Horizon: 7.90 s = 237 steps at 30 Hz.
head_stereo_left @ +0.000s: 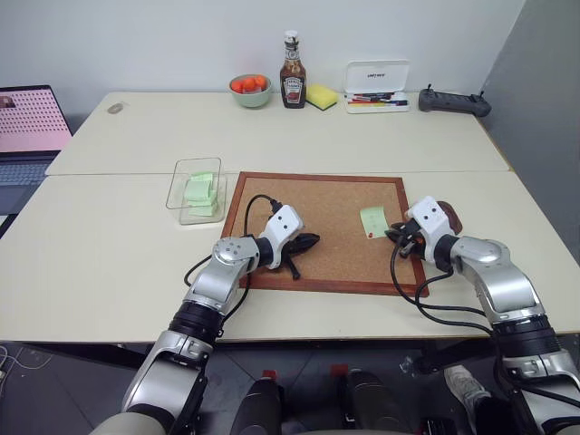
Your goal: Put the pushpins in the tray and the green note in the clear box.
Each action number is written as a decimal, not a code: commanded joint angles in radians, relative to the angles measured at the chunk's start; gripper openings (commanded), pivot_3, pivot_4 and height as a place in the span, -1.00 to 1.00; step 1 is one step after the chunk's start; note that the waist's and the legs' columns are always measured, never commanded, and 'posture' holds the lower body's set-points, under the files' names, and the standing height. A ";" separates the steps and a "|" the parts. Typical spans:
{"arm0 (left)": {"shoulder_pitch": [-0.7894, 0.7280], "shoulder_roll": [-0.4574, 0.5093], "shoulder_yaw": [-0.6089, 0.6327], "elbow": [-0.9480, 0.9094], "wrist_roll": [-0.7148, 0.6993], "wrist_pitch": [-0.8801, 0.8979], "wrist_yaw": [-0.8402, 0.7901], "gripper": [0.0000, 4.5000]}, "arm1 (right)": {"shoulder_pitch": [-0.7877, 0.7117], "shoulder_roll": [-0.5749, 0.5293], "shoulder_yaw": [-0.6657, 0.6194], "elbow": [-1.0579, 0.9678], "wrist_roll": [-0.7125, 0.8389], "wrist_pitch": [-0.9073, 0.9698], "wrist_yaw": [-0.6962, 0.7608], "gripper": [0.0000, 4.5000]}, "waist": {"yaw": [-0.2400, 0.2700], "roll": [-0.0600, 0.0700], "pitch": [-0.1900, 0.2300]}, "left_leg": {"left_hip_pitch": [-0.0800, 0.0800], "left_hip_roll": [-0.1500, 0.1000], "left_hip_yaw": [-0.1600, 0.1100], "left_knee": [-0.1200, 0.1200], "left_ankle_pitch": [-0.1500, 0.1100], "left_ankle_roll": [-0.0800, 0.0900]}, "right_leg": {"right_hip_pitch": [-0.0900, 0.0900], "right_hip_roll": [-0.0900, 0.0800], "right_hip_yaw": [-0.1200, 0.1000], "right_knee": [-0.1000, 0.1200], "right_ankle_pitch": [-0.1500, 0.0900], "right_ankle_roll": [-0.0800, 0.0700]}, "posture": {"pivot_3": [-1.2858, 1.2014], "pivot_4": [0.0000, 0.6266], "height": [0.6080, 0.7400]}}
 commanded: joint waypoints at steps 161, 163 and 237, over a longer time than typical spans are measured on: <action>-0.040 -0.149 0.307 -0.294 -0.406 0.562 0.189 0.33 | -0.095 -0.010 0.091 -0.156 -0.003 -0.175 0.113 -1.00 | 0.000 -0.003 0.000 | -0.003 0.000 -0.001 0.000 0.000 0.000 | -0.002 0.000 -0.001 -0.001 0.000 0.001 | 0.03 -0.52 1.00; -0.063 -0.172 0.312 -0.254 -0.408 0.561 0.209 0.48 | -0.098 -0.011 0.096 -0.159 -0.005 -0.179 0.113 -1.00 | 0.000 -0.003 0.000 | -0.003 0.000 -0.001 0.000 0.000 0.000 | -0.002 0.000 -0.001 -0.001 0.000 0.001 | 0.03 -0.52 1.00; -0.210 -0.317 0.394 0.056 -0.447 0.395 0.227 -1.00 | -0.124 0.069 -0.039 -0.275 0.133 -0.012 0.008 -1.00 | 0.000 -0.004 0.000 | -0.003 0.000 -0.001 0.000 0.000 -0.001 | -0.002 0.000 -0.001 -0.001 0.001 0.001 | 0.03 -0.52 1.00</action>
